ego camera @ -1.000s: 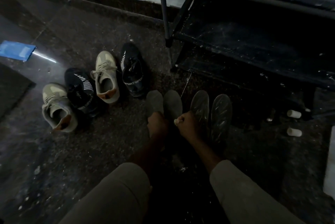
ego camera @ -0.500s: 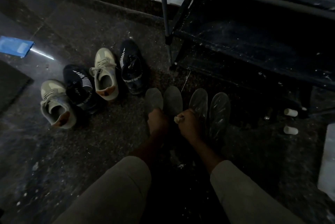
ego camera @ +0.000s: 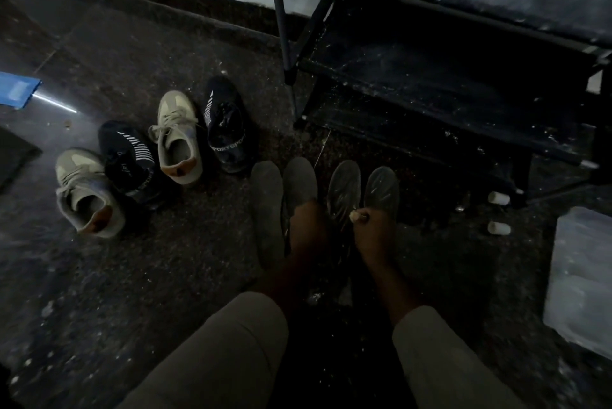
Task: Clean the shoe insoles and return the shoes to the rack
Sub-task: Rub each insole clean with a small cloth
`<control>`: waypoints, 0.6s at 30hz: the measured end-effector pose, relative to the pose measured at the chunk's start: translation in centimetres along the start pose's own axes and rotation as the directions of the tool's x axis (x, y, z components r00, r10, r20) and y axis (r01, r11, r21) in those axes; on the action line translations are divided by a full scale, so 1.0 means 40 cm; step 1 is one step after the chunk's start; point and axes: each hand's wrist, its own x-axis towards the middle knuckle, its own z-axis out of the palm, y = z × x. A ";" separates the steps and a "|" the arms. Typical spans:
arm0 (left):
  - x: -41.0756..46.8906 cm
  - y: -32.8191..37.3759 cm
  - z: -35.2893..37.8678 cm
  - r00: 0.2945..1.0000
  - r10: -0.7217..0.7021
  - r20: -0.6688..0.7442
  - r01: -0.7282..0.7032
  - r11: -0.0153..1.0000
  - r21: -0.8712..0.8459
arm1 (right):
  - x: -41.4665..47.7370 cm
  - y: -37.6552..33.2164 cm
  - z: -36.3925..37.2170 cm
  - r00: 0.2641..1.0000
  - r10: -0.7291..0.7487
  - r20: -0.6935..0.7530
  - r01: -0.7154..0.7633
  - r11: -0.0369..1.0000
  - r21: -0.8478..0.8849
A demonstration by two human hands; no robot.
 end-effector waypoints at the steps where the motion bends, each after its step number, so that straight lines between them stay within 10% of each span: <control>1: -0.006 0.006 0.005 1.000 -0.026 0.009 0.026 1.000 0.010 | -0.002 0.004 0.002 1.000 0.010 0.001 -0.010 1.000 0.003; 13: 0.013 -0.010 0.083 0.994 -0.008 0.105 0.019 0.995 -0.096 | 0.007 0.060 0.017 0.997 0.018 0.076 -0.016 1.000 -0.017; 18: -0.023 0.003 0.061 0.998 -0.002 -0.070 -0.006 0.993 -0.118 | 0.004 0.058 -0.004 0.997 0.028 0.068 -0.037 0.990 0.133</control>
